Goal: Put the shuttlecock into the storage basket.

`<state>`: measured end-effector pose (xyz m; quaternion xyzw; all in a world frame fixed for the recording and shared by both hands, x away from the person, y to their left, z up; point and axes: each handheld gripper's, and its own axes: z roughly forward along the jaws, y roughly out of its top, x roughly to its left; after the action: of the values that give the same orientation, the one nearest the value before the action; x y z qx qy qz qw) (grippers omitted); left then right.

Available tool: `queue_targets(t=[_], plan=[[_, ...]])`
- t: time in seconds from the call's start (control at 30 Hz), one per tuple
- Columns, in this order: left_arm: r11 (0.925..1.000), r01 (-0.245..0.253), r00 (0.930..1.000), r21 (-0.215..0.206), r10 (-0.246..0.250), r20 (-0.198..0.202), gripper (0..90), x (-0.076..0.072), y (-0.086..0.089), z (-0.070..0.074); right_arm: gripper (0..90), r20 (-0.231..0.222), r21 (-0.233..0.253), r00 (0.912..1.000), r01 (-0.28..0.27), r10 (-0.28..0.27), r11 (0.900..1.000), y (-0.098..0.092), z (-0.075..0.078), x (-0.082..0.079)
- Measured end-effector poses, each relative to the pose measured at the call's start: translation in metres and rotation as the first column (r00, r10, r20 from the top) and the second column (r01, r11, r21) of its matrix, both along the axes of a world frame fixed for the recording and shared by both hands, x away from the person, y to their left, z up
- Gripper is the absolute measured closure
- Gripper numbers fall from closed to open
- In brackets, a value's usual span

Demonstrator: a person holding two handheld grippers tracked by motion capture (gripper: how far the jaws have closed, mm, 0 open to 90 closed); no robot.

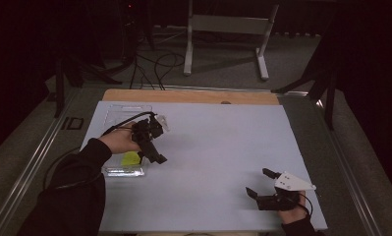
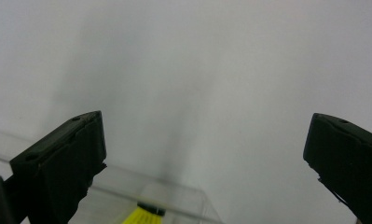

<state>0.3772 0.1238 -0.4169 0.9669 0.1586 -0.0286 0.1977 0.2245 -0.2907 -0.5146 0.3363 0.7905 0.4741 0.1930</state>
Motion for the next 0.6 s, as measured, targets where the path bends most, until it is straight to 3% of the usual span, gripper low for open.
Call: queue_targets(t=[0.33,0.43,0.6], plan=[[0.9977,-0.032,0.9984,-0.059,0.035,0.044,0.1,-0.006,-0.017,-0.007,9.1,0.0,0.0,1.0,-0.001,0.001,1.0,0.0,0.0,0.0],[0.9927,-0.057,0.9964,-0.106,0.063,0.057,0.1,-0.011,-0.021,-0.01,9.1,0.0,0.0,1.0,0.0,0.0,1.0,0.0,0.0,0.0],[0.9885,-0.062,0.9954,-0.138,0.072,0.064,0.1,-0.016,-0.026,-0.014,9.1,0.002,-0.002,1.0,-0.001,0.001,1.0,0.0,0.0,0.0]])
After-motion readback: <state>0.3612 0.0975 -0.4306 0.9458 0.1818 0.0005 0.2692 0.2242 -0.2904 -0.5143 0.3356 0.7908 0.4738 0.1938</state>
